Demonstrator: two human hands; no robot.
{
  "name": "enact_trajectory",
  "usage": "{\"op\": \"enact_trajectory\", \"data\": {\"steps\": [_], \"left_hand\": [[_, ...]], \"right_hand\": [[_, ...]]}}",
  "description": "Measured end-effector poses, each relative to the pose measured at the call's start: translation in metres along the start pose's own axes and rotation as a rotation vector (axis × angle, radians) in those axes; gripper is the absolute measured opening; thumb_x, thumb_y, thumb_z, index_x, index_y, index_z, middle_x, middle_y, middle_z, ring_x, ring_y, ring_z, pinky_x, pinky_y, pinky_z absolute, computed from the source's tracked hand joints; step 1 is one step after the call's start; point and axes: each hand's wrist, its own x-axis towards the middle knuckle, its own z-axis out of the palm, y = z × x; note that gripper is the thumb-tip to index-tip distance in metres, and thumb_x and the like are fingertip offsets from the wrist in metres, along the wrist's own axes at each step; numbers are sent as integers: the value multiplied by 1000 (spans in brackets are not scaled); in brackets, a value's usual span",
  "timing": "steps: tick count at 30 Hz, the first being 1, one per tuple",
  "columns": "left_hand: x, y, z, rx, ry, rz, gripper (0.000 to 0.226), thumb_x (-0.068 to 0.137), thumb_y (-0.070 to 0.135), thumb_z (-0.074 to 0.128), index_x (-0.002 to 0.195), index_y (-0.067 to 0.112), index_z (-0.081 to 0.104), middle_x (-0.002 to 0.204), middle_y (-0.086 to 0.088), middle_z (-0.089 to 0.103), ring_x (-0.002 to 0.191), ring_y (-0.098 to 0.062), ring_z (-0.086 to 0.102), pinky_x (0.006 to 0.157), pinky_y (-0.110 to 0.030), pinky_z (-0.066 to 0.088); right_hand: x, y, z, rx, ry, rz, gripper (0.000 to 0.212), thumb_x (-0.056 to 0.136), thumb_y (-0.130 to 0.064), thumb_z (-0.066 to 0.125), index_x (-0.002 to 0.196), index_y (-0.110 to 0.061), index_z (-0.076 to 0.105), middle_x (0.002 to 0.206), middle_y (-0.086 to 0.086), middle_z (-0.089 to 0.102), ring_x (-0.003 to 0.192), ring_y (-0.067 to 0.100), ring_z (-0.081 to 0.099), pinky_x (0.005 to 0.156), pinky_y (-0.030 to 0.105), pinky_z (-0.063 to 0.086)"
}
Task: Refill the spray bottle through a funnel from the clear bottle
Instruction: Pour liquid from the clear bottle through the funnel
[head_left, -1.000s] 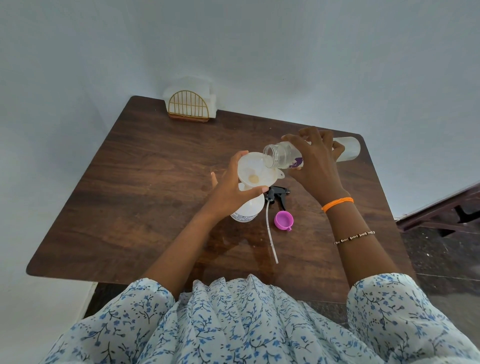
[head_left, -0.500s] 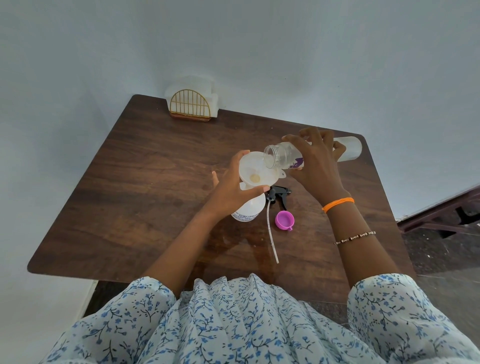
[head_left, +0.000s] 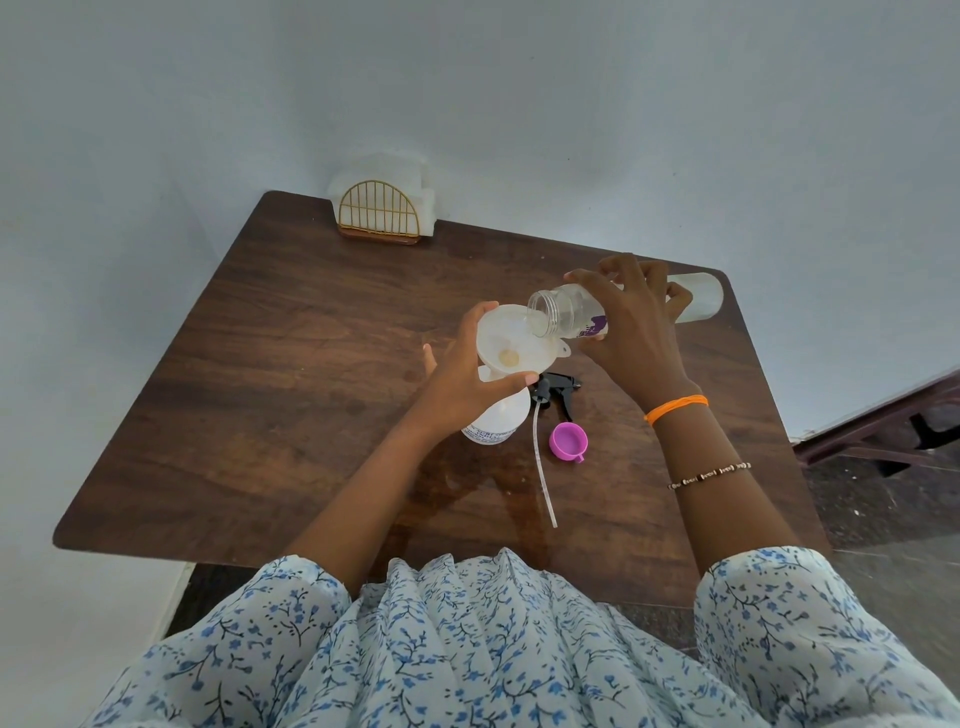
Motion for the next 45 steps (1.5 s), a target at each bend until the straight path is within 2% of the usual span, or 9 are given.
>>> {"op": "enact_trajectory", "data": {"steps": [15, 21, 35, 45], "left_hand": [[0, -1, 1, -5, 1, -3, 83, 77, 48, 68, 140, 36, 16, 147, 11, 30, 137, -15, 26, 113, -55, -13], [1, -2, 1, -3, 0, -2, 83, 76, 49, 68, 140, 35, 16, 147, 10, 31, 137, -15, 26, 113, -56, -12], [1, -3, 1, 3, 3, -2, 84, 76, 49, 68, 141, 33, 17, 147, 9, 32, 137, -16, 27, 112, -57, -13], [0, -3, 0, -9, 2, 6, 82, 77, 48, 67, 140, 34, 16, 147, 11, 31, 137, -14, 26, 111, -57, -14]], "right_hand": [[-1, 0, 0, -20, -2, 2, 55, 63, -20, 80, 114, -27, 61, 119, 7, 53, 112, 35, 43, 86, 50, 28], [0, -1, -1, -29, -3, 3, 55, 64, -15, 77, 115, -25, 60, 121, 11, 53, 115, 37, 42, 89, 52, 27], [1, 0, -2, -37, -6, -1, 54, 65, -16, 78, 116, -24, 60, 122, 12, 53, 114, 38, 43, 89, 53, 28], [1, -1, -4, -30, -1, 6, 53, 66, -9, 70, 114, -27, 61, 119, 8, 52, 112, 35, 42, 86, 48, 27]]}}
